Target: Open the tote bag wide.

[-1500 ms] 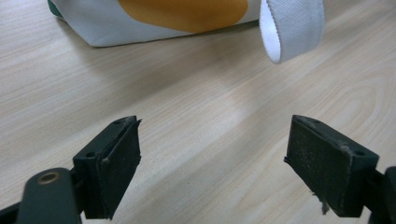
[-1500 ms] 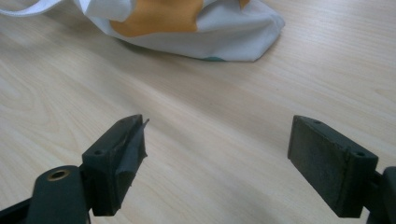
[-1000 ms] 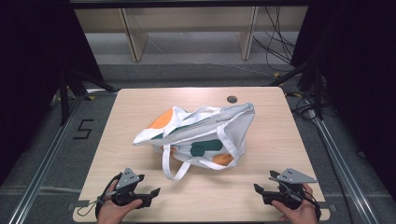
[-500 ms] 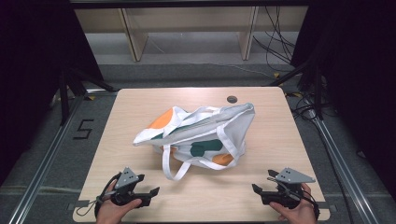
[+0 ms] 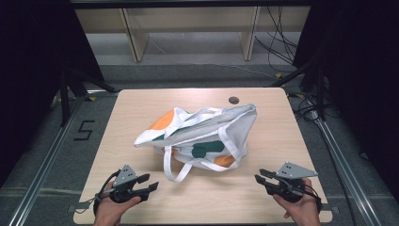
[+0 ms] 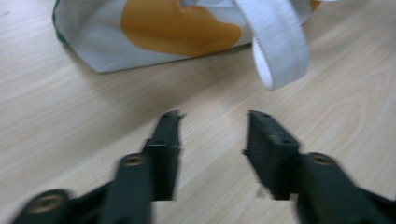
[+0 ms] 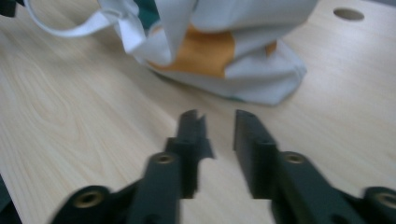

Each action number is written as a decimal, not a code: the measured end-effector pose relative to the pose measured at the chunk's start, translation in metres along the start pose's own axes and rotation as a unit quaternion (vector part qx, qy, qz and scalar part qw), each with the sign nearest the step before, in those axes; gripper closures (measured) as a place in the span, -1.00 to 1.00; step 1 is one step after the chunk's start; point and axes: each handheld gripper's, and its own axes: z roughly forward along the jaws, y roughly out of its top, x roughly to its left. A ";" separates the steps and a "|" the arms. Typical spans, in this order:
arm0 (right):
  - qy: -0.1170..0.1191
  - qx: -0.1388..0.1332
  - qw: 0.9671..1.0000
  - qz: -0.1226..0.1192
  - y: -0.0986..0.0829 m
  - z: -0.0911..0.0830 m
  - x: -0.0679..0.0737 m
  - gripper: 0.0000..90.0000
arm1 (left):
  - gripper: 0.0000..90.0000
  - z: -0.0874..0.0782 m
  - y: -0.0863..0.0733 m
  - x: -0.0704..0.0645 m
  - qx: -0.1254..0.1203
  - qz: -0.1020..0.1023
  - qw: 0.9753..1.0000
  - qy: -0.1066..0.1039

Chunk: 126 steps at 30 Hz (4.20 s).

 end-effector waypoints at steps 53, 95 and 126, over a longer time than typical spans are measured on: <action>-0.039 0.136 0.979 -0.144 0.190 0.142 -0.013 0.99 | 0.95 0.129 0.187 0.024 0.112 0.098 0.988 -0.034; -0.060 0.184 0.974 -0.117 0.197 0.231 -0.060 1.00 | 0.99 0.109 0.118 0.034 0.192 0.142 0.970 -0.051; 0.035 0.196 0.971 -0.130 0.136 0.117 -0.048 1.00 | 0.92 0.164 0.217 0.058 0.143 0.077 0.986 0.032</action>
